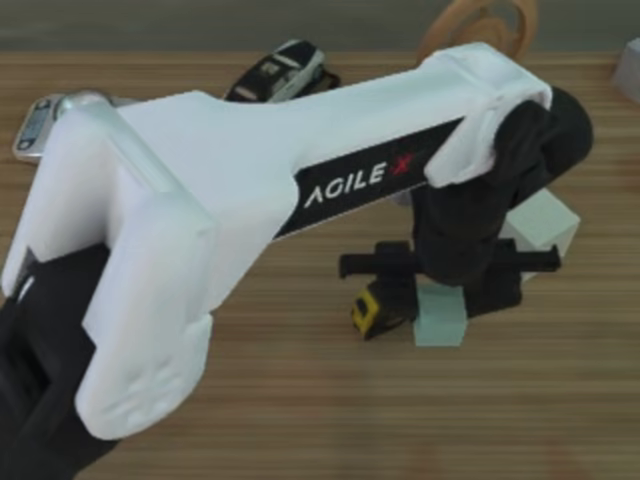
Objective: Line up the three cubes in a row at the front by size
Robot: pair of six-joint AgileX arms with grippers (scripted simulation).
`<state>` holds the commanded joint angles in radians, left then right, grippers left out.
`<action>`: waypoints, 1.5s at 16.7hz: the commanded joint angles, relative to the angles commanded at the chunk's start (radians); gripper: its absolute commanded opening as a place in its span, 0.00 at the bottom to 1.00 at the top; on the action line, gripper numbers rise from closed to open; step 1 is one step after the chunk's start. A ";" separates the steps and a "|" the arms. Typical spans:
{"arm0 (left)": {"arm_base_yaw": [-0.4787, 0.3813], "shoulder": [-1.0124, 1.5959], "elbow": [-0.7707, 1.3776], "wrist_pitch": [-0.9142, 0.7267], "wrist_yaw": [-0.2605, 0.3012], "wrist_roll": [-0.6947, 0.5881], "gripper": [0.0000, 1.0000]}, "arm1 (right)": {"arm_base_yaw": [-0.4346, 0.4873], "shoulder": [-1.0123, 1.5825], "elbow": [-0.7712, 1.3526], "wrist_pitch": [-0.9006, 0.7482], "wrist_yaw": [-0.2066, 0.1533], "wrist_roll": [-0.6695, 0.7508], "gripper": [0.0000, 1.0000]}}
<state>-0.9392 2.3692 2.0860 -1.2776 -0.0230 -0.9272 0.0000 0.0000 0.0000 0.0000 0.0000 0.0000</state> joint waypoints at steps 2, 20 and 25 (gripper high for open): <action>-0.028 0.002 0.015 -0.006 -0.002 -0.027 0.00 | 0.000 0.000 0.000 0.000 0.000 0.000 1.00; -0.029 0.046 -0.188 0.240 -0.001 -0.028 0.08 | 0.000 0.000 0.000 0.000 0.000 0.000 1.00; -0.029 0.046 -0.188 0.240 -0.001 -0.028 0.45 | 0.000 0.000 0.000 0.000 0.000 0.000 1.00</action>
<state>-0.9684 2.4154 1.8982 -1.0374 -0.0244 -0.9552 0.0000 0.0000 0.0000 0.0000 0.0000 0.0000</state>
